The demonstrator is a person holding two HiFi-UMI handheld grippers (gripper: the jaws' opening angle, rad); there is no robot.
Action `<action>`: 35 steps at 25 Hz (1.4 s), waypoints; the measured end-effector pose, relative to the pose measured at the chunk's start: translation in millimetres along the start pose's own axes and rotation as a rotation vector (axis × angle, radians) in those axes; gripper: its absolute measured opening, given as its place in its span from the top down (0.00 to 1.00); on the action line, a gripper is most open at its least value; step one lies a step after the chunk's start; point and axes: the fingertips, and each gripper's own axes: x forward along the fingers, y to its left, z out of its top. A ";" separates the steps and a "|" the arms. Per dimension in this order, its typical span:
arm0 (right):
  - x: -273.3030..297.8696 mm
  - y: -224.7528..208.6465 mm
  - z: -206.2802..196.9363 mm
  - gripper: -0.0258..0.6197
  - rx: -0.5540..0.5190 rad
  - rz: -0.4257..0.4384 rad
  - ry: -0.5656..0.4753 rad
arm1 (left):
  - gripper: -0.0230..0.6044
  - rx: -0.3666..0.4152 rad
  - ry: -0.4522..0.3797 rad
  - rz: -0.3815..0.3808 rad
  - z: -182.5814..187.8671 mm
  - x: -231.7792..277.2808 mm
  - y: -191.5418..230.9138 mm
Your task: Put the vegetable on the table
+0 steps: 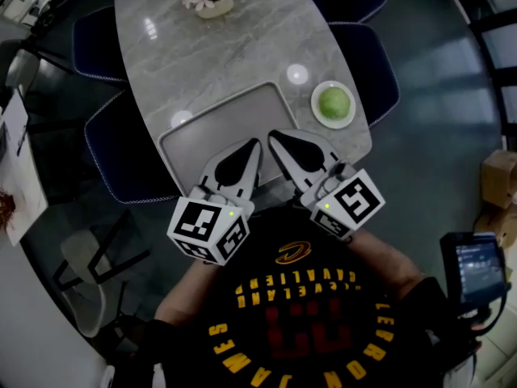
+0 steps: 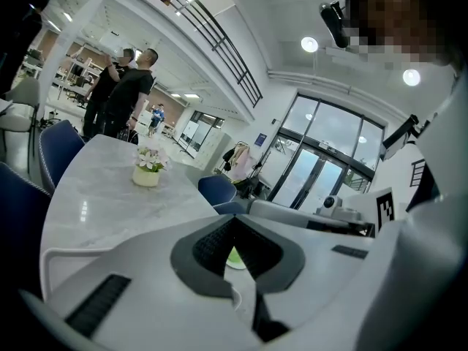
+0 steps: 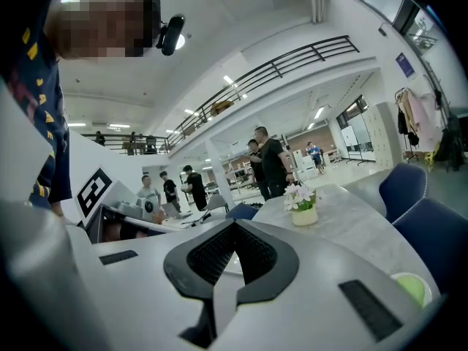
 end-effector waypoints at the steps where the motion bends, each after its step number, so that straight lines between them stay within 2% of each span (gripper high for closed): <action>1: -0.6 -0.3 -0.1 0.96 -0.001 -0.003 0.001 | 0.96 0.001 -0.001 -0.003 0.1 0.2 -0.2; 35: -4.2 -3.9 -4.0 0.95 -0.011 0.010 0.026 | 0.96 -0.010 0.008 0.015 -5.9 3.9 1.8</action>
